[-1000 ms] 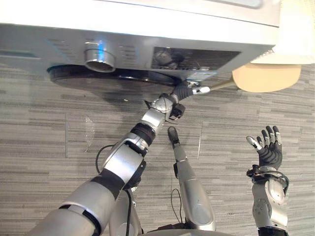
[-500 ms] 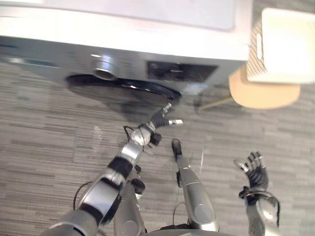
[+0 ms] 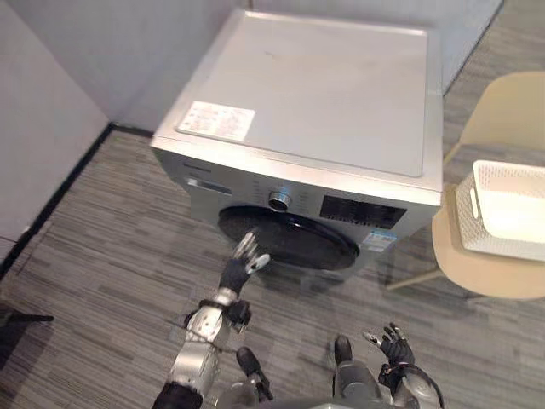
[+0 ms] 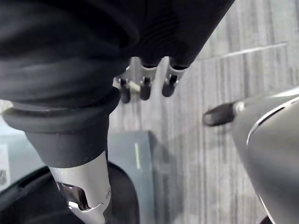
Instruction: Pick up the laundry basket with both hands and put the clothes into the washing machine.
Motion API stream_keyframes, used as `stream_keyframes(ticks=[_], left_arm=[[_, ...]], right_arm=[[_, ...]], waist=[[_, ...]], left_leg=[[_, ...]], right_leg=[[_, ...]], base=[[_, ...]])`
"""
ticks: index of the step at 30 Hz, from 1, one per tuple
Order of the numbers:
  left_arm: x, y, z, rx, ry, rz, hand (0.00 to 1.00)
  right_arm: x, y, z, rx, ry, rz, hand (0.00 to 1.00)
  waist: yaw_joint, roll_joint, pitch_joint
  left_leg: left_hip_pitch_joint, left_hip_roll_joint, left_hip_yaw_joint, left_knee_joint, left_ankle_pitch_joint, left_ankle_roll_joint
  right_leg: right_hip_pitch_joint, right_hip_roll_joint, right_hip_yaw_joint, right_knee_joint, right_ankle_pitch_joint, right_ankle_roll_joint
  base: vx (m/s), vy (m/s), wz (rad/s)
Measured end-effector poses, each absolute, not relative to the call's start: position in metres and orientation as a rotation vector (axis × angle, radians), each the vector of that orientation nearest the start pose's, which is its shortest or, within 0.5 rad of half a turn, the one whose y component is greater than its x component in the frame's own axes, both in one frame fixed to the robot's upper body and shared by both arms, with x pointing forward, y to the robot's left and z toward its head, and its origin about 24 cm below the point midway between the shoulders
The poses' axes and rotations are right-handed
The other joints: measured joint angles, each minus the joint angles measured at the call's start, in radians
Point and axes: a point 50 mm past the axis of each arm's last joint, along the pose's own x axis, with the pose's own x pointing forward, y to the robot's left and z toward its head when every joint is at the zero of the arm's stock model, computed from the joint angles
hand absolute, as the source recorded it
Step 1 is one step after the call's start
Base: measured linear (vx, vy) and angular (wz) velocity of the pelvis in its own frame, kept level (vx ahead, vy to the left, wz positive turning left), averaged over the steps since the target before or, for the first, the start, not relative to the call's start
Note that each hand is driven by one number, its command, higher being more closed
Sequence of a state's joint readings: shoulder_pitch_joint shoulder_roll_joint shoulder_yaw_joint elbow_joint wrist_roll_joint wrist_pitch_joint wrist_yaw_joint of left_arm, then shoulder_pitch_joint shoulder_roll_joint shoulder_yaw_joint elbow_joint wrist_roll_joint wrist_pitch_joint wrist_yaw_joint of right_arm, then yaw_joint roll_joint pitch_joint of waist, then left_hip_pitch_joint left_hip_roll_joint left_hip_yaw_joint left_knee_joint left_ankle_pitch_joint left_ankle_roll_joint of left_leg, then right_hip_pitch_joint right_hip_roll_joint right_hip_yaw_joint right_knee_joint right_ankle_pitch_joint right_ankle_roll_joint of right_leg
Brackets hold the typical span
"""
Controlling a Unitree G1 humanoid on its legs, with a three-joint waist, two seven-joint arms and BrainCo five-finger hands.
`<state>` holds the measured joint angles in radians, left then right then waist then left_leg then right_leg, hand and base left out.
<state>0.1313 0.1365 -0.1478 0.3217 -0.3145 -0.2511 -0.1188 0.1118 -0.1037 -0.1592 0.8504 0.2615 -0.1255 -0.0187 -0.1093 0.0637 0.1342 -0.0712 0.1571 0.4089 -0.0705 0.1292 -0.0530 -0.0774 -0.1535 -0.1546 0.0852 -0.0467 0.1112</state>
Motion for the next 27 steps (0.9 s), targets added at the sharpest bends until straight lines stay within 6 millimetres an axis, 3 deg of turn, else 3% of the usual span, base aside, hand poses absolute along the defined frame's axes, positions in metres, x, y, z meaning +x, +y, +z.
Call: stream_keyframes(ticks=[4,6,8,9,10,11,12,14,15,16,17,18,19,20,24,25,26,27], left_arm=[[0.160,0.198,-0.082,-0.139,0.427,0.138,0.00],[0.121,0.222,-0.103,-0.125,0.560,0.309,0.00],[0.092,0.233,-0.116,-0.119,0.661,0.392,0.00],[0.071,0.236,-0.125,-0.135,0.730,0.447,0.00],[0.063,0.240,-0.128,-0.140,0.758,0.476,0.00],[0.053,0.240,-0.136,-0.168,0.813,0.517,0.00],[0.040,0.233,-0.144,-0.207,0.878,0.541,0.00],[0.023,0.221,-0.153,-0.247,0.964,0.560,0.00],[0.019,0.217,-0.156,-0.251,0.999,0.553,0.00],[0.022,0.217,-0.156,-0.244,0.997,0.544,0.00],[0.035,0.219,-0.155,-0.224,0.974,0.517,0.00],[0.047,0.227,-0.153,-0.185,0.958,0.491,0.00],[0.049,0.228,-0.153,-0.178,0.961,0.490,0.00],[0.049,0.227,-0.154,-0.174,0.972,0.485,0.00],[0.035,0.232,-0.156,-0.155,1.013,0.513,0.00],[0.032,0.227,-0.157,-0.166,1.024,0.512,0.00],[0.031,0.227,-0.157,-0.166,1.026,0.513,0.00],[0.029,0.227,-0.157,-0.166,1.031,0.514,0.00]], right_arm=[[0.121,-0.223,-0.138,0.150,0.833,-0.373,0.00],[0.119,-0.223,-0.138,0.139,0.842,-0.385,0.00],[0.122,-0.224,-0.137,0.132,0.835,-0.387,0.00],[0.122,-0.224,-0.137,0.135,0.836,-0.391,0.00],[0.120,-0.222,-0.139,0.150,0.840,-0.401,0.00],[0.118,-0.221,-0.140,0.176,0.840,-0.436,0.00],[0.116,-0.225,-0.140,0.187,0.843,-0.470,0.00],[0.108,-0.230,-0.143,0.201,0.864,-0.519,0.00],[0.099,-0.235,-0.145,0.204,0.890,-0.551,0.00],[0.095,-0.234,-0.148,0.215,0.908,-0.565,0.00],[0.089,-0.224,-0.154,0.249,0.960,-0.564,0.00],[0.084,-0.216,-0.158,0.271,0.992,-0.560,0.00],[0.084,-0.213,-0.159,0.284,0.992,-0.561,0.00],[0.083,-0.213,-0.159,0.293,0.994,-0.569,0.00],[0.084,-0.209,-0.160,0.301,0.997,-0.557,0.00],[0.084,-0.209,-0.159,0.301,0.993,-0.556,0.00],[0.084,-0.210,-0.159,0.304,0.987,-0.556,0.00],[0.084,-0.211,-0.158,0.302,0.973,-0.558,0.00]], waist=[[0.042,-0.019,-0.018],[0.083,-0.033,-0.026],[0.107,-0.023,-0.039],[0.109,-0.035,-0.060],[0.109,-0.060,-0.060],[0.121,-0.074,-0.064],[0.125,-0.069,-0.067],[0.124,-0.044,-0.083],[0.124,-0.021,-0.093],[0.122,-0.013,-0.104],[0.119,-0.055,-0.102],[0.104,-0.092,-0.100],[0.102,-0.087,-0.094],[0.100,-0.071,-0.081],[0.109,-0.055,-0.073],[0.119,-0.034,-0.056],[0.117,-0.025,-0.052],[0.102,-0.031,-0.048]], left_leg=[[-0.014,-0.002,-0.105,0.038,0.002,-0.005],[-0.047,-0.002,-0.158,0.102,-0.026,-0.013],[-0.081,-0.003,-0.192,0.137,-0.051,-0.004],[-0.091,-0.009,-0.186,0.128,-0.082,0.004],[-0.092,-0.013,-0.161,0.141,-0.103,0.026],[-0.143,0.011,-0.099,0.336,-0.131,0.073],[-0.167,0.043,-0.067,0.530,-0.181,0.080],[-0.167,0.109,-0.019,0.654,-0.286,0.068],[-0.183,0.112,0.013,0.610,-0.327,0.046],[-0.183,0.083,0.013,0.558,-0.339,0.062],[-0.187,-0.014,-0.044,0.430,-0.270,0.072],[-0.154,-0.074,-0.056,0.286,-0.227,0.073],[-0.152,-0.075,-0.036,0.266,-0.220,0.066],[-0.133,-0.097,-0.062,0.234,-0.167,0.095],[-0.049,-0.159,-0.127,0.138,-0.145,0.103],[-0.018,-0.161,-0.168,0.105,-0.144,0.102],[-0.018,-0.160,-0.175,0.102,-0.143,0.102],[-0.019,-0.159,-0.201,0.093,-0.143,0.102]], right_leg=[[0.049,-0.012,-0.089,0.031,-0.042,0.000],[0.069,-0.022,-0.149,0.070,-0.069,0.009],[0.077,-0.026,-0.192,0.092,-0.072,0.006],[0.092,-0.034,-0.232,0.068,-0.067,-0.004],[0.104,-0.059,-0.259,0.046,-0.055,-0.016],[0.111,-0.091,-0.314,0.051,-0.044,-0.007],[0.118,-0.108,-0.350,0.062,-0.038,0.003],[0.135,-0.109,-0.416,0.065,-0.027,0.022],[0.145,-0.108,-0.474,0.085,-0.026,0.032],[0.142,-0.109,-0.506,0.095,-0.029,0.033],[0.122,-0.142,-0.534,0.089,-0.040,0.018],[0.127,-0.139,-0.548,0.047,-0.033,-0.013],[0.137,-0.130,-0.564,0.037,-0.025,-0.025],[0.169,-0.131,-0.582,0.051,-0.022,-0.026],[0.189,-0.177,-0.528,0.160,-0.029,-0.042],[0.104,-0.185,-0.363,0.334,-0.048,-0.119],[0.084,-0.176,-0.314,0.360,-0.057,-0.120],[0.027,-0.111,-0.127,0.432,-0.109,-0.085]], base=[[-0.09,0.014,0.80],[-0.13,0.013,0.77],[-0.10,0.027,0.78],[-0.08,0.041,0.87],[-0.04,0.058,1.01],[-0.04,0.072,0.97],[-0.04,0.087,0.92],[-0.06,0.178,1.03],[-0.05,0.210,1.31],[-0.03,0.233,1.71],[-0.04,0.233,1.94],[-0.02,0.190,1.93],[-0.02,0.069,1.71],[-0.01,0.060,1.09],[-0.05,0.092,0.58],[-0.05,0.067,0.17],[-0.07,0.037,0.38],[-0.06,-0.022,0.46]])
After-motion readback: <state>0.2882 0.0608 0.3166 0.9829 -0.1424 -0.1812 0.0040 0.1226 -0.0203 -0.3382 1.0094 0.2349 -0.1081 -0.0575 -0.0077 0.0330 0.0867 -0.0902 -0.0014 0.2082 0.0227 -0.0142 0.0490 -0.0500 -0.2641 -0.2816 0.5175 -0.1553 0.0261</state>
